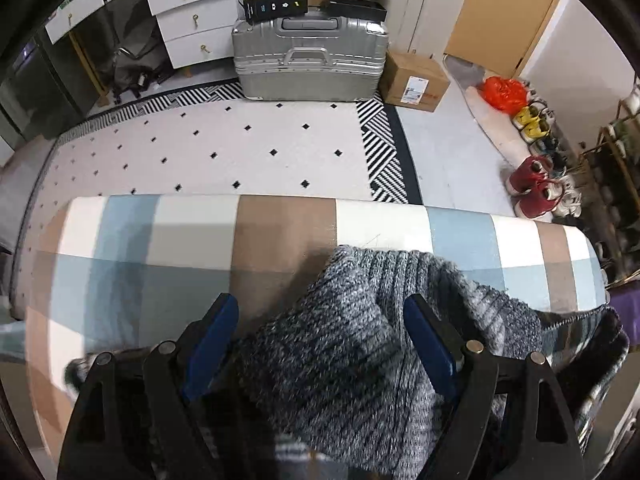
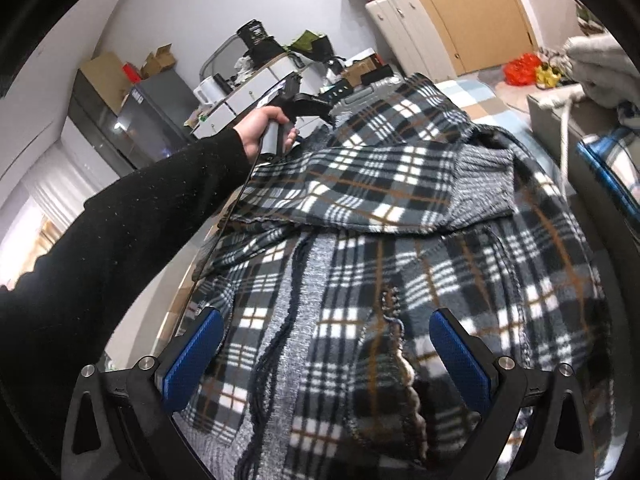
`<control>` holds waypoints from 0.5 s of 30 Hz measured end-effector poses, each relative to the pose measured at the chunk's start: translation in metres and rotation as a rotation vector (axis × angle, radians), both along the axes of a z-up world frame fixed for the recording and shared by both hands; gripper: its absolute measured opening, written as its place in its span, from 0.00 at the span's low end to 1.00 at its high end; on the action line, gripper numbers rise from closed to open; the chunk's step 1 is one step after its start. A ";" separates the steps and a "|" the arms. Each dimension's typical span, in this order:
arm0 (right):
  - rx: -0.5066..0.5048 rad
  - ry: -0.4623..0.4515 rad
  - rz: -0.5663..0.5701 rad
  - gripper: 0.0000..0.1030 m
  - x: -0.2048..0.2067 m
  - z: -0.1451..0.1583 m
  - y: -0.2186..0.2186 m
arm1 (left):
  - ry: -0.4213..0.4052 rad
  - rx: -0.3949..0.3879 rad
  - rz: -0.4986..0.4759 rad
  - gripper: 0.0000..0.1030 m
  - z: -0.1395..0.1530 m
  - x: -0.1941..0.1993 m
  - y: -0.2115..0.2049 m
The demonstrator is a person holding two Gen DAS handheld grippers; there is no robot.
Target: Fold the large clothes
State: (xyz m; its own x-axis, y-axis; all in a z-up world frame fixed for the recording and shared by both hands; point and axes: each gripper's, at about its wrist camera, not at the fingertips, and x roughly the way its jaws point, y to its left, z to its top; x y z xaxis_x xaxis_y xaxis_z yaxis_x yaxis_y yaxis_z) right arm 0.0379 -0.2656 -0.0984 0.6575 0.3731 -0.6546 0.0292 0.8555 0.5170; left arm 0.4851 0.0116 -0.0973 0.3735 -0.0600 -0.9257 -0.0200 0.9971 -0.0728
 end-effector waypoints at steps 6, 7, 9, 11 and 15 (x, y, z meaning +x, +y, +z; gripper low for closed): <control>0.000 -0.026 -0.006 1.00 -0.005 0.008 0.001 | -0.053 -0.002 -0.010 0.18 0.012 -0.025 0.006; -0.007 -0.033 -0.002 1.00 -0.005 0.010 0.003 | -0.076 -0.018 -0.009 0.17 0.018 -0.031 0.009; -0.037 -0.056 0.004 1.00 -0.007 0.015 0.008 | -0.120 -0.053 -0.023 0.15 0.031 -0.044 0.014; -0.084 -0.074 0.010 1.00 -0.007 0.018 0.014 | -0.178 -0.067 -0.083 0.15 0.045 -0.065 0.016; -0.191 -0.110 -0.001 1.00 -0.005 0.022 0.020 | -0.224 -0.108 -0.175 0.14 0.058 -0.100 0.024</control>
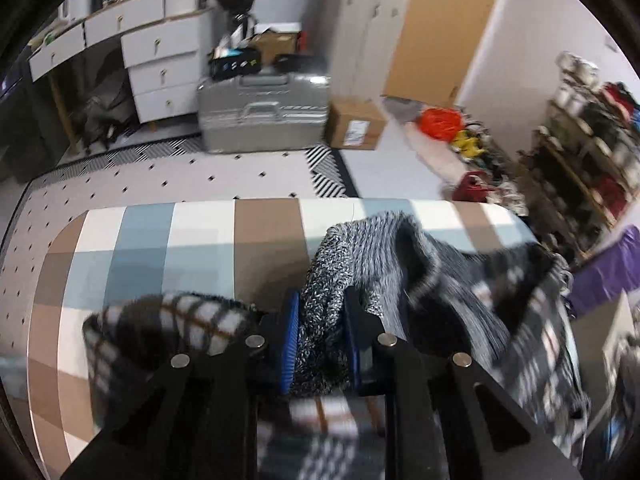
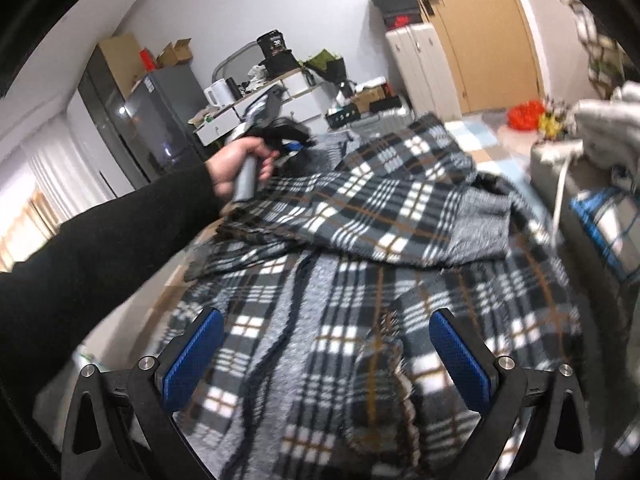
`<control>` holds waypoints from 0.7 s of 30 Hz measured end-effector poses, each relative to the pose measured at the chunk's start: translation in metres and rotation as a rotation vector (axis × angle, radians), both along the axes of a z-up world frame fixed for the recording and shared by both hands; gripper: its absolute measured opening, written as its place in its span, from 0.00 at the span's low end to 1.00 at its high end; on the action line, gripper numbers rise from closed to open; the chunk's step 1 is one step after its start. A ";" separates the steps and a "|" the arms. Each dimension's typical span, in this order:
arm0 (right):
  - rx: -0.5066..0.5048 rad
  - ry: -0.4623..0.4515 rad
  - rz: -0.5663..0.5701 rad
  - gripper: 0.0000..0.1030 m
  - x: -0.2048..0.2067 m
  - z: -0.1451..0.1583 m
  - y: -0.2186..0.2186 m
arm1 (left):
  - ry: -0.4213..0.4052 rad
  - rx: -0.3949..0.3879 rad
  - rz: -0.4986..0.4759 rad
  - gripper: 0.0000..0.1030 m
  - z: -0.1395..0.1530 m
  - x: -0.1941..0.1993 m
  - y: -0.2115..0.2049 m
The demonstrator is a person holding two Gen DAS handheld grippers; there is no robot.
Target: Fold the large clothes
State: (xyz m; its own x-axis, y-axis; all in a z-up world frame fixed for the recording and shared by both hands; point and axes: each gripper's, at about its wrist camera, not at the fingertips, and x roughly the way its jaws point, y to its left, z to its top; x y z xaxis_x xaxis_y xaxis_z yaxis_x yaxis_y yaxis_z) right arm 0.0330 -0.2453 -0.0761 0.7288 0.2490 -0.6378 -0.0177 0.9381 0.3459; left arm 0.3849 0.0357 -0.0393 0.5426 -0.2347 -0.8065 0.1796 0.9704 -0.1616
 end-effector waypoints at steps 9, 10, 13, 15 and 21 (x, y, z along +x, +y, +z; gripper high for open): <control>-0.188 -0.103 -0.052 1.00 0.101 0.076 -0.026 | -0.050 -0.027 -0.096 0.14 0.011 -0.023 0.000; -0.219 -0.095 -0.016 1.00 0.124 0.082 -0.023 | -0.049 -0.027 -0.099 0.14 0.010 -0.024 0.000; -0.326 -0.043 0.092 1.00 0.206 0.086 -0.008 | -0.063 -0.027 -0.123 0.14 0.007 -0.022 0.001; -0.383 0.020 0.173 1.00 0.263 0.073 0.004 | -0.062 -0.034 -0.133 0.14 0.005 -0.018 0.002; -0.514 0.180 0.236 0.99 0.388 0.000 0.030 | -0.042 -0.086 -0.156 0.14 -0.004 -0.014 0.009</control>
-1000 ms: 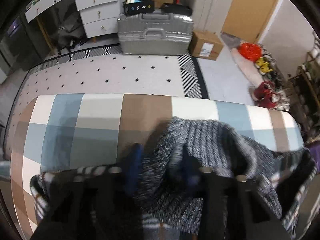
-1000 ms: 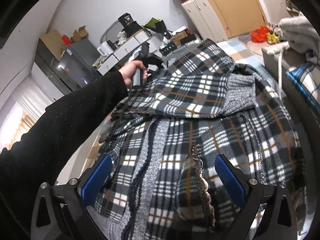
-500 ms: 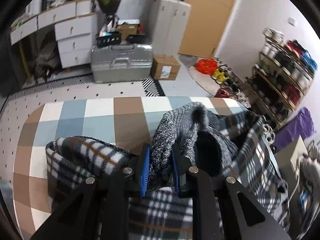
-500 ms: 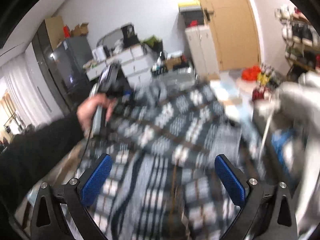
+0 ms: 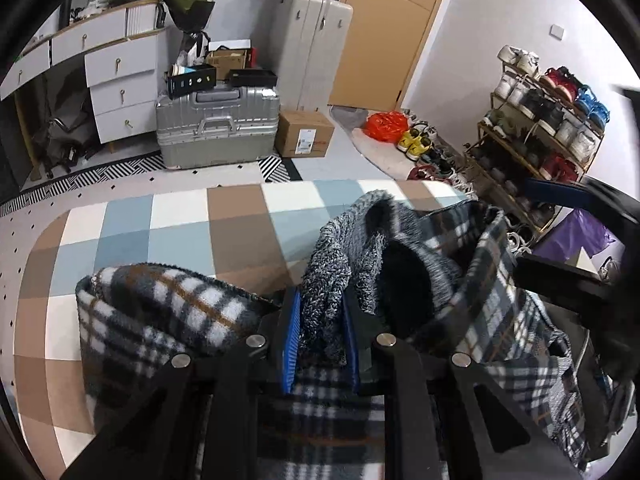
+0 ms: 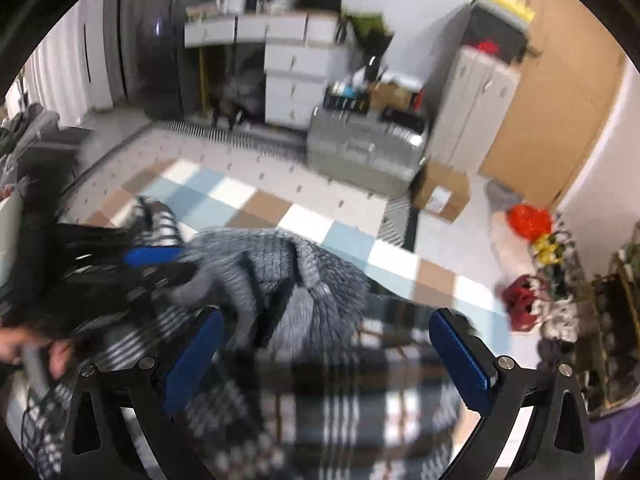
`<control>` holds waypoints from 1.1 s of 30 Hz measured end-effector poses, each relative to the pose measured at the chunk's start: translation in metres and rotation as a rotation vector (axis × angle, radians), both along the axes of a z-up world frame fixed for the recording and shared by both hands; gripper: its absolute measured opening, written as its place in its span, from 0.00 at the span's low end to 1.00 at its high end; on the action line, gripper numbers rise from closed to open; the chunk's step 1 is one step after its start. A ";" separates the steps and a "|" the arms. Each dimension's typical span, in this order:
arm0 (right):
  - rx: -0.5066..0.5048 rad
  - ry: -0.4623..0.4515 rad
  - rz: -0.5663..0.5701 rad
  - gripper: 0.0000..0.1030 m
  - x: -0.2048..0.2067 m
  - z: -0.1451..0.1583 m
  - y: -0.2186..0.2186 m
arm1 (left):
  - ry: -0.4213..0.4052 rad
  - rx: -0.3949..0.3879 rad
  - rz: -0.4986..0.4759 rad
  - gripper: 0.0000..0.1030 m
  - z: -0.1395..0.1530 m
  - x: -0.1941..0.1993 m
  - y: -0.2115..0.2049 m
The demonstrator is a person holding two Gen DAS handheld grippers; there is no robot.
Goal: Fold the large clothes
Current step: 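Grasp the hem with the right gripper while the left gripper holds it beside it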
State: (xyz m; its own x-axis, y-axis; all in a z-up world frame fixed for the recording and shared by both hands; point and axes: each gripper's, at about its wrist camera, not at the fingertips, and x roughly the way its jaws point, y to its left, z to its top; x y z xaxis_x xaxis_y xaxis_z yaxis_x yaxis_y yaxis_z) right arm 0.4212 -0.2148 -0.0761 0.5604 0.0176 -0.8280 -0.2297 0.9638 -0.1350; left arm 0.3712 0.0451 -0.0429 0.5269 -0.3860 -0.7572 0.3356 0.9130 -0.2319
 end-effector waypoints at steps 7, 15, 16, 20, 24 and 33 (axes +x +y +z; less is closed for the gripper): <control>-0.075 0.077 -0.002 0.91 0.057 -0.062 0.005 | 0.048 -0.064 -0.021 0.14 -0.016 0.009 0.012; -0.132 0.074 -0.019 0.09 0.066 -0.074 0.015 | 0.053 -0.064 -0.026 0.14 -0.014 0.008 0.010; -0.144 0.057 -0.047 0.10 0.063 -0.070 0.014 | 0.053 -0.062 -0.023 0.14 -0.011 0.007 0.010; -0.108 -0.044 -0.083 0.09 0.043 -0.039 0.006 | 0.027 -0.055 -0.035 0.13 0.010 -0.006 0.006; -0.102 -0.142 -0.065 0.08 0.012 -0.007 0.008 | 0.000 -0.033 -0.045 0.11 0.039 -0.028 0.001; -0.037 -0.272 0.007 0.08 -0.099 0.066 0.025 | -0.044 -0.117 -0.054 0.10 0.095 -0.101 0.015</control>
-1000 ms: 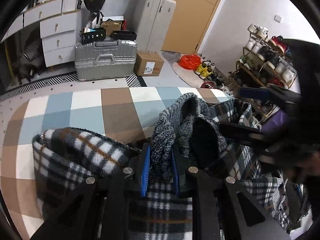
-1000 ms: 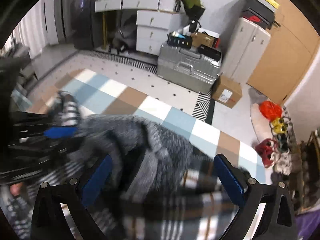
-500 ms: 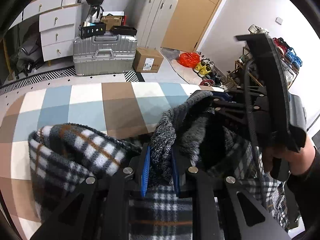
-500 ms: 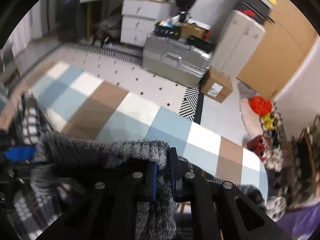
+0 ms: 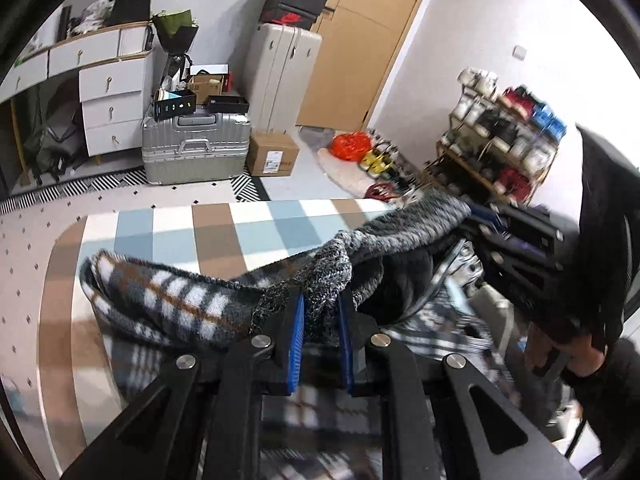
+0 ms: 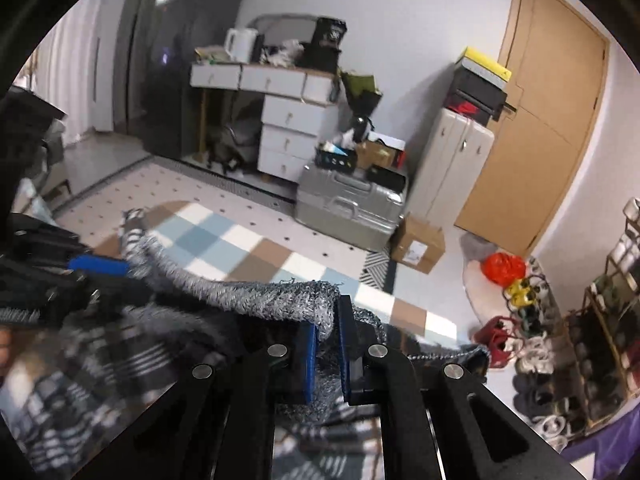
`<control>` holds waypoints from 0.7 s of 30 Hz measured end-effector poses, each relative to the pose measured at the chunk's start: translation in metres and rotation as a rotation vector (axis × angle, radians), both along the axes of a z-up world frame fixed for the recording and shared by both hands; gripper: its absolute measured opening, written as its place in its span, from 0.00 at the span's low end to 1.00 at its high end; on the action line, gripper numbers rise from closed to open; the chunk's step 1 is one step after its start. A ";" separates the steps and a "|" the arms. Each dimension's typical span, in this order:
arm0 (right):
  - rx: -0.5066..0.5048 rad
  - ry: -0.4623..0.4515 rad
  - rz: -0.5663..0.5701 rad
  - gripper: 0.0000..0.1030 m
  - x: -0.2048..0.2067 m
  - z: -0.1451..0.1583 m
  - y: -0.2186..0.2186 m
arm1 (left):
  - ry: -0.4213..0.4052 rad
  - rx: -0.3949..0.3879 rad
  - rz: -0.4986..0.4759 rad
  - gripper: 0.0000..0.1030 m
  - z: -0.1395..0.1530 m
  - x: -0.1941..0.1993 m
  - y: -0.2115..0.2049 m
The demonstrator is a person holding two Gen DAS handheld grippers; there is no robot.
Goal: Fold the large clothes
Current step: 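Grasp the hem with the right gripper while the left gripper holds it beside it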
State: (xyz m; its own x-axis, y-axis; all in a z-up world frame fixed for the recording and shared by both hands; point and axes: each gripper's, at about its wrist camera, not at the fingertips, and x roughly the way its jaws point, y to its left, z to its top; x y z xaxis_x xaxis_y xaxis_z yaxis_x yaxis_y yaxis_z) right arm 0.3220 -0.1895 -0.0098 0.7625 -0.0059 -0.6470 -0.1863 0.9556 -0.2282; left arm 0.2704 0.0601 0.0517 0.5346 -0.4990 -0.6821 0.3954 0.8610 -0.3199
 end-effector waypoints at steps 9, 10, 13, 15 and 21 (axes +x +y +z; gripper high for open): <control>0.100 -0.012 0.021 0.08 -0.125 -0.006 0.016 | 0.062 -0.093 -0.012 0.10 -0.010 -0.076 0.000; 0.108 -0.007 0.018 0.08 -0.136 -0.011 0.017 | 0.092 -0.137 -0.010 0.09 -0.017 -0.082 0.001; 0.189 0.017 -0.022 0.08 -0.166 -0.031 0.012 | 0.144 -0.176 0.008 0.09 -0.036 -0.098 0.002; 0.235 0.030 -0.051 0.09 -0.180 -0.043 0.006 | 0.154 -0.175 0.013 0.09 -0.049 -0.109 -0.003; 0.316 0.057 -0.137 0.05 -0.216 -0.076 -0.007 | 0.230 -0.190 0.016 0.01 -0.078 -0.130 -0.016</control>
